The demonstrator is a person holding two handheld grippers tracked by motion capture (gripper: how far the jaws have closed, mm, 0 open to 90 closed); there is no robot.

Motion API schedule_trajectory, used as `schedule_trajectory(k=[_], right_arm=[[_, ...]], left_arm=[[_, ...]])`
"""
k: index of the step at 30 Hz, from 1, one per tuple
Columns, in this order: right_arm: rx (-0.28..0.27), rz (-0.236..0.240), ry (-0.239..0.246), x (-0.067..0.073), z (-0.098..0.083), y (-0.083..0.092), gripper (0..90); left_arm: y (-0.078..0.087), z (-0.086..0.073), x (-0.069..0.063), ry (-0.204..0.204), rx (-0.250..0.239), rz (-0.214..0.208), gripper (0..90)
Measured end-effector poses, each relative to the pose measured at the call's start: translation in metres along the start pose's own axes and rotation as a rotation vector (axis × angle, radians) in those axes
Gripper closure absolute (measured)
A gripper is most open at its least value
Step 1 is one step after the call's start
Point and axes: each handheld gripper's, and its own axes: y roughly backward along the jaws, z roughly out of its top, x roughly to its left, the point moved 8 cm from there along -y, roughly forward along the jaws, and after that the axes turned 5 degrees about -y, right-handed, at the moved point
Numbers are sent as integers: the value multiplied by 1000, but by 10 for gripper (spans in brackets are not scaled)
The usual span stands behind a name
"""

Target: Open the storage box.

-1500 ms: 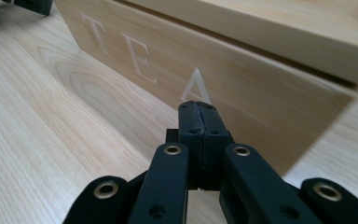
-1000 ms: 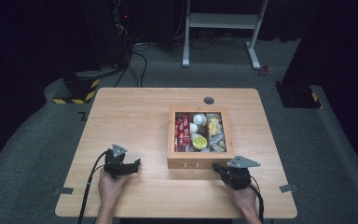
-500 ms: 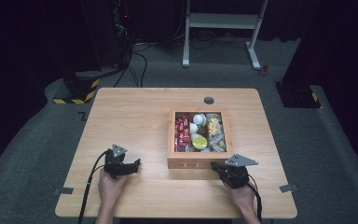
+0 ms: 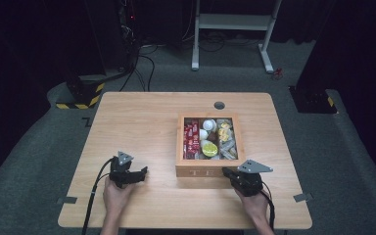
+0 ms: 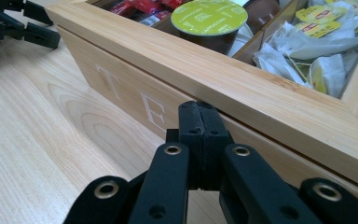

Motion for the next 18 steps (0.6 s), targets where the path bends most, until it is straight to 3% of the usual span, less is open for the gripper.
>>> schedule_trajectory(k=[15,18], right_arm=[[-78,-75,28,-8,7,11,900],[-76,-64,14,-11,9,12,900]], left_arm=[[-1,1,0,-7,0,1,157],[0,1,0,-5,0,2,160]])
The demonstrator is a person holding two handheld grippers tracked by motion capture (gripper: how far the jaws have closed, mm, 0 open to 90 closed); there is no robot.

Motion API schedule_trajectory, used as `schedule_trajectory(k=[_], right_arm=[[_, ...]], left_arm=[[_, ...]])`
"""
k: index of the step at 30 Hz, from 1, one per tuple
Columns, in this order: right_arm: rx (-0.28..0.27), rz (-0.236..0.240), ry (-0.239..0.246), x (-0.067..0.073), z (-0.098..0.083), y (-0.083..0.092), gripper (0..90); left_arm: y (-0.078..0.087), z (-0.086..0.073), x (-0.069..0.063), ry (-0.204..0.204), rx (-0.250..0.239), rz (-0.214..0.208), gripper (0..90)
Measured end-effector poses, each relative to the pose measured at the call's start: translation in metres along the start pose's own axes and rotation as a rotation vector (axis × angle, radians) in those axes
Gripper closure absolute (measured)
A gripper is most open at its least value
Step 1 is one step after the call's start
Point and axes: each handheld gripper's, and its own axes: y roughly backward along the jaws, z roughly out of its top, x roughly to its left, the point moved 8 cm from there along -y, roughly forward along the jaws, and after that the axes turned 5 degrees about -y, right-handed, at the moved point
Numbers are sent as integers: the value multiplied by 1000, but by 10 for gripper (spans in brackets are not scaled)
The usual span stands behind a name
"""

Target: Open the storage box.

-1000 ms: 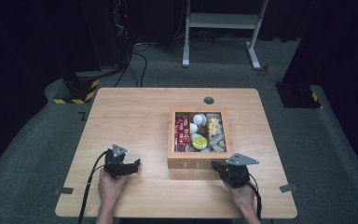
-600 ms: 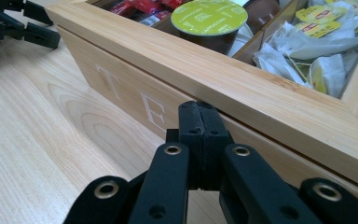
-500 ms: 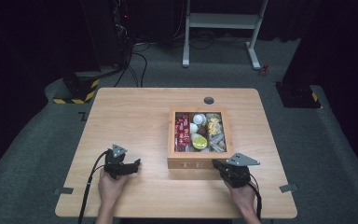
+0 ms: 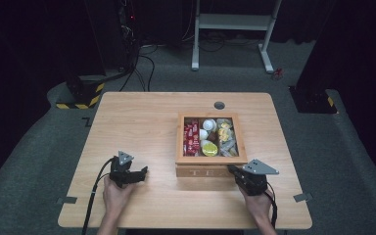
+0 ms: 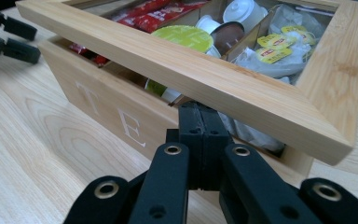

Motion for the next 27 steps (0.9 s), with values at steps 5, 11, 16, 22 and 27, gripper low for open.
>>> schedule_trajectory(k=[5,11,16,22,27], right_arm=[[9,-13,18,-4,6,1,900],[-12,-10,19,-7,18,5,900],[-7,-15,28,-9,22,5,900],[-10,-14,26,-11,29,7,900],[-12,-4,20,-12,34,8,900]], left_arm=[[0,0,-1,9,-2,7,166],[1,0,-2,-13,-3,-8,168],[3,1,-6,-4,-16,-39,209],[10,7,-17,0,-51,-117,249],[14,14,-30,1,-80,-173,265]])
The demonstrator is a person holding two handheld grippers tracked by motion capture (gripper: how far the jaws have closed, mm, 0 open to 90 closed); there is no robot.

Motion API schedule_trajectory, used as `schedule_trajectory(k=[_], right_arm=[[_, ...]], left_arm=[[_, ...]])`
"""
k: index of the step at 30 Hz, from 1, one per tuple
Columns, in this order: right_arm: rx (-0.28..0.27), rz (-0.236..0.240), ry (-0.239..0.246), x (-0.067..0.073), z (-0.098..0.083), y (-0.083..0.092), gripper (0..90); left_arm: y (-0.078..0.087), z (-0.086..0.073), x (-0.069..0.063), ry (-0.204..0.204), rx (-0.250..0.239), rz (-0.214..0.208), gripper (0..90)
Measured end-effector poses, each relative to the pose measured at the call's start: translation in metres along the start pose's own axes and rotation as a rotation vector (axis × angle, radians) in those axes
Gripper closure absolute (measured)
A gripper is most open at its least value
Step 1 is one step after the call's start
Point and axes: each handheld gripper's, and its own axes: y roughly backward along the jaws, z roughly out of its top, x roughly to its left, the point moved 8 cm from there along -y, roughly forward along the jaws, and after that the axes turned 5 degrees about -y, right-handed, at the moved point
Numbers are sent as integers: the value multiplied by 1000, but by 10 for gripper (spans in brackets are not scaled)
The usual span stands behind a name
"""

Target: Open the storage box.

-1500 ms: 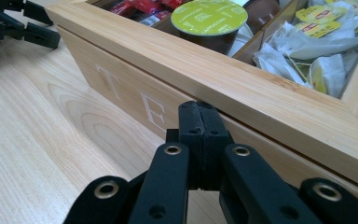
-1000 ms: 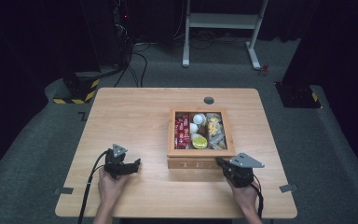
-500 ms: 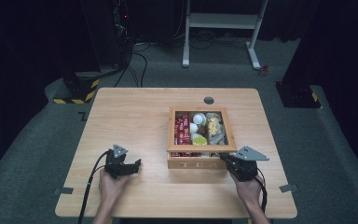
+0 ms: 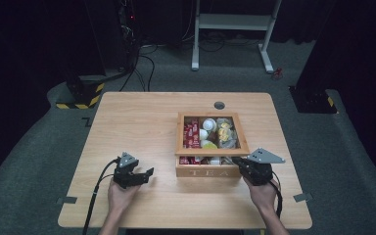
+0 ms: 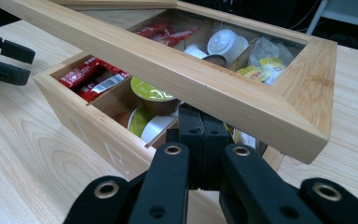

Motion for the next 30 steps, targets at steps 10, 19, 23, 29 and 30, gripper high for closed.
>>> schedule_trajectory(k=[10,19,23,29,30], right_arm=[[-2,15,-28,-2,7,0,900],[-1,19,-41,-5,10,-2,900],[0,14,-40,-8,13,-2,900],[-16,10,-55,-14,20,0,900],[-16,10,-55,-14,20,0,900]], left_arm=[[5,10,-11,-48,-53,-20,324],[9,28,-23,-108,-93,-9,343],[5,38,-30,-92,-95,-53,336],[2,46,-39,-110,-84,-73,310],[2,46,-39,-110,-84,-73,304]])
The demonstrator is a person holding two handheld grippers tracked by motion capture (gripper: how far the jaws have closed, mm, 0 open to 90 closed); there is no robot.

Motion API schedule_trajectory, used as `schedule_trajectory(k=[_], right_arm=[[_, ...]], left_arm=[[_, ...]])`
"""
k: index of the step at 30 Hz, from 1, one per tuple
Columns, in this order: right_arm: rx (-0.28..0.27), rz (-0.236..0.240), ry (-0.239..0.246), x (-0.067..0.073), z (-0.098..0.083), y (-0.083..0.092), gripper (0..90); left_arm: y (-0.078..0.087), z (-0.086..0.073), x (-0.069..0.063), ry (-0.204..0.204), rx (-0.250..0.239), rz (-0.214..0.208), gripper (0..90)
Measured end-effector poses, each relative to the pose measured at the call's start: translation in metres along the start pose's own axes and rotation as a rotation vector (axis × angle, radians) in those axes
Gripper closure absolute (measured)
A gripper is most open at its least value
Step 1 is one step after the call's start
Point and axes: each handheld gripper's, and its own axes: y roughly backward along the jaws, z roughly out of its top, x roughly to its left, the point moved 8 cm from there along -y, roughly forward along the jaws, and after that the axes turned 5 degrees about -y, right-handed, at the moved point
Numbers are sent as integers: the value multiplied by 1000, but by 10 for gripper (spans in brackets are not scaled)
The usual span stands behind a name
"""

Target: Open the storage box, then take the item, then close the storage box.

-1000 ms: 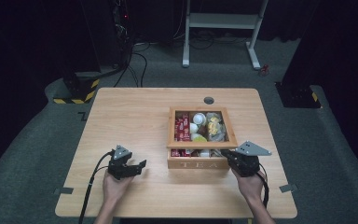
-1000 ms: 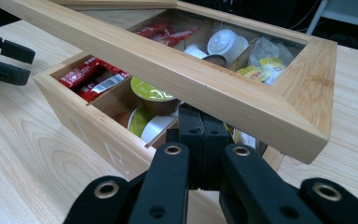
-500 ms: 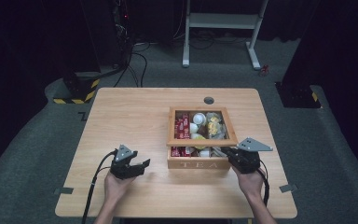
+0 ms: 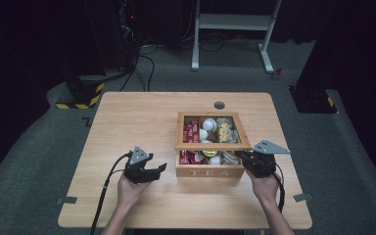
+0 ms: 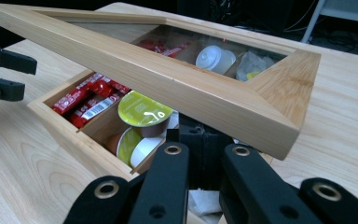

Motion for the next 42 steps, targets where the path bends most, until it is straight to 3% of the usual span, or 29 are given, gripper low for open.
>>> schedule_trajectory(k=[21,26,30,39,42], right_arm=[[-2,18,-9,-4,19,4,900],[-3,11,4,-6,29,4,900],[-7,18,-4,-7,37,4,900],[-3,14,2,-9,45,4,900],[-5,19,-9,-10,48,3,900]], left_arm=[[-5,36,-30,-40,-28,-90,290],[-9,43,-37,-78,-38,-90,289],[-13,47,-44,-83,-37,-103,284],[-33,64,-74,-181,-20,-124,278],[-39,69,-80,-188,-13,-134,276]])
